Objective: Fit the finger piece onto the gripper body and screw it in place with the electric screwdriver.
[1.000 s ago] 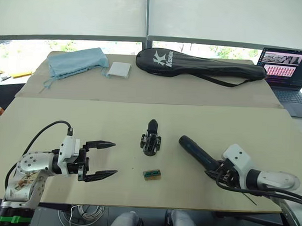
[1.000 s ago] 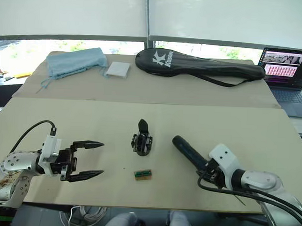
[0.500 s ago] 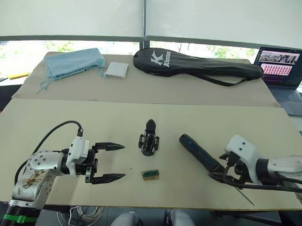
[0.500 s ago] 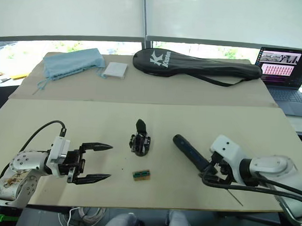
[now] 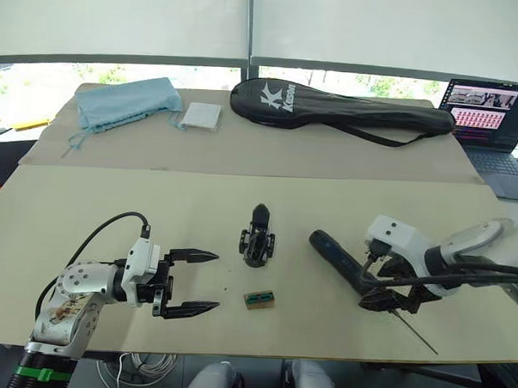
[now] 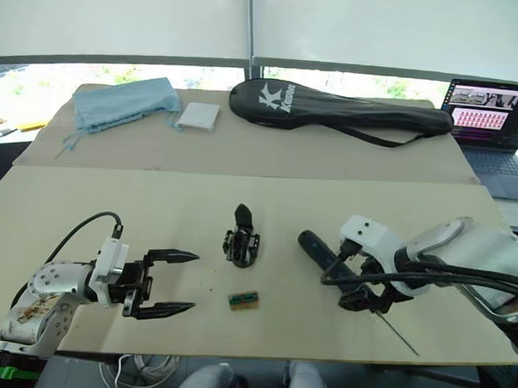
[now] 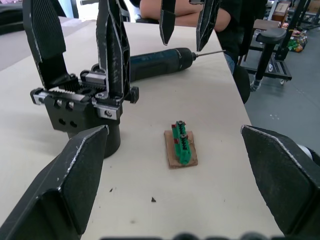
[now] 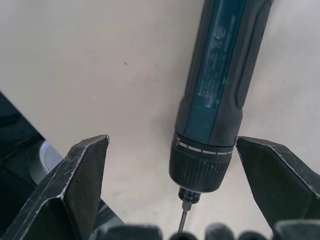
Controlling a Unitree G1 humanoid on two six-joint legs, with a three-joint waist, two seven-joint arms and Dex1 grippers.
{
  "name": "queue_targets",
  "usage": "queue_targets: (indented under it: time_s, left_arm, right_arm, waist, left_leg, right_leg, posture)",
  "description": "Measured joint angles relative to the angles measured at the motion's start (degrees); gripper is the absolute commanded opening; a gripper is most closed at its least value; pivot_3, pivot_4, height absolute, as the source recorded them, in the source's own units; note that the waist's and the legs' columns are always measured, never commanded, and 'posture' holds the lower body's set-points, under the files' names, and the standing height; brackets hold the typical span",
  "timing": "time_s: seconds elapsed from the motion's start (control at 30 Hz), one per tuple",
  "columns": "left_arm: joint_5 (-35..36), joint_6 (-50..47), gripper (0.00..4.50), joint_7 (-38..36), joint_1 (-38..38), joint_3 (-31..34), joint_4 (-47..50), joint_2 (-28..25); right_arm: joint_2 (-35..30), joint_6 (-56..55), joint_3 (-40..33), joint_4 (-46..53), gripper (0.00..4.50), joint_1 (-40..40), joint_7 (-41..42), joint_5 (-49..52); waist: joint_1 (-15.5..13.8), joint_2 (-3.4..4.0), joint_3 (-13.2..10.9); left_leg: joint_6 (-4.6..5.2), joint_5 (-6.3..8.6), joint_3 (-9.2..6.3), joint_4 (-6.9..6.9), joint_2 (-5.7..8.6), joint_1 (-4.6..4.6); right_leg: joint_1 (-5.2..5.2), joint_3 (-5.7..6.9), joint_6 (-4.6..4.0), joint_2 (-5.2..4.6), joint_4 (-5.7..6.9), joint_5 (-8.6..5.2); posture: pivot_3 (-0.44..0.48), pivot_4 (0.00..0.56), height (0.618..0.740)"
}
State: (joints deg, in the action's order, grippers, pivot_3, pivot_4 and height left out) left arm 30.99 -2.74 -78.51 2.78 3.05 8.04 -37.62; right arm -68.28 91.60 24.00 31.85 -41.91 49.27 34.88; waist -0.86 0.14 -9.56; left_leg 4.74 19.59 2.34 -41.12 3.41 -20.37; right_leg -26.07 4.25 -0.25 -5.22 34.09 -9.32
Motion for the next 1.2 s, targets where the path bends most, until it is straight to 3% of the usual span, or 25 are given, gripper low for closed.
queue_targets:
  time_s: [0.17, 0.43, 0.77, 0.8, 1.0, 1.2]
  left_arm:
    - [0.0, -0.1, 4.5, 0.2, -0.7, -0.8, 1.0, 0.0]
    - [0.2, -0.2, 4.5, 1.6, -2.9, -1.0, 3.2, 0.1]
    - [0.2, -1.0, 4.5, 3.0, -3.1, -1.5, 3.8, 0.3]
    - [0.2, -1.0, 4.5, 3.0, -3.1, -1.5, 3.8, 0.4]
    - [0.2, -1.0, 4.5, 3.0, -2.9, -1.5, 3.8, 0.3]
    - [0.1, -0.9, 4.5, 2.3, -2.4, -1.5, 3.3, 0.3]
  right_arm:
    - [1.3, -1.1, 9.4, -5.9, 4.46, -5.2, -0.7, -3.1]
    - [6.4, -0.9, 14.1, -11.3, 4.46, -7.6, -1.0, -3.8]
    - [5.8, -5.8, 20.2, -13.9, 4.46, -10.3, 1.9, -8.2]
    - [5.8, -6.1, 20.4, -13.9, 3.95, -10.3, 2.1, -8.8]
    - [5.3, -8.0, 21.6, -14.3, 1.98, -10.3, 3.6, -11.3]
    - [4.5, -12.5, 22.3, -15.7, 1.92, -10.2, 6.6, -13.5]
  waist:
    - [0.4, 0.0, 0.0]
    - [0.4, 0.0, 0.0]
    - [0.4, -0.25, 0.2]
    - [0.4, -0.29, 0.2]
    - [0.4, -0.3, 0.2]
    - [0.4, -0.32, 0.2]
  left_leg:
    - [-0.02, -0.01, 0.01, 0.02, 0.0, 0.01]
    - [-0.1, -0.05, 0.01, 0.01, -0.02, 0.01]
    - [-0.1, -0.05, 0.0, -0.07, -0.03, 0.06]
    - [-0.11, -0.05, 0.0, -0.09, -0.03, 0.06]
    - [-0.11, -0.05, 0.0, -0.12, -0.03, 0.06]
    - [-0.11, -0.05, 0.0, -0.14, -0.02, 0.06]
  right_leg:
    - [-0.01, 0.02, 0.0, 0.01, -0.01, 0.0]
    - [0.0, 0.03, -0.04, 0.01, 0.02, 0.02]
    - [0.08, 0.07, -0.03, 0.01, 0.04, 0.03]
    - [0.1, 0.07, -0.03, 0.01, 0.04, 0.03]
    - [0.09, 0.08, -0.02, 0.01, 0.04, 0.04]
    - [0.11, 0.09, -0.02, 0.01, 0.04, 0.04]
  posture:
    - [0.0, 0.15, 0.74]
    - [0.0, 0.15, 0.74]
    - [0.0, 0.15, 0.74]
    - [0.0, 0.15, 0.74]
    - [0.0, 0.15, 0.74]
    - [0.0, 0.15, 0.74]
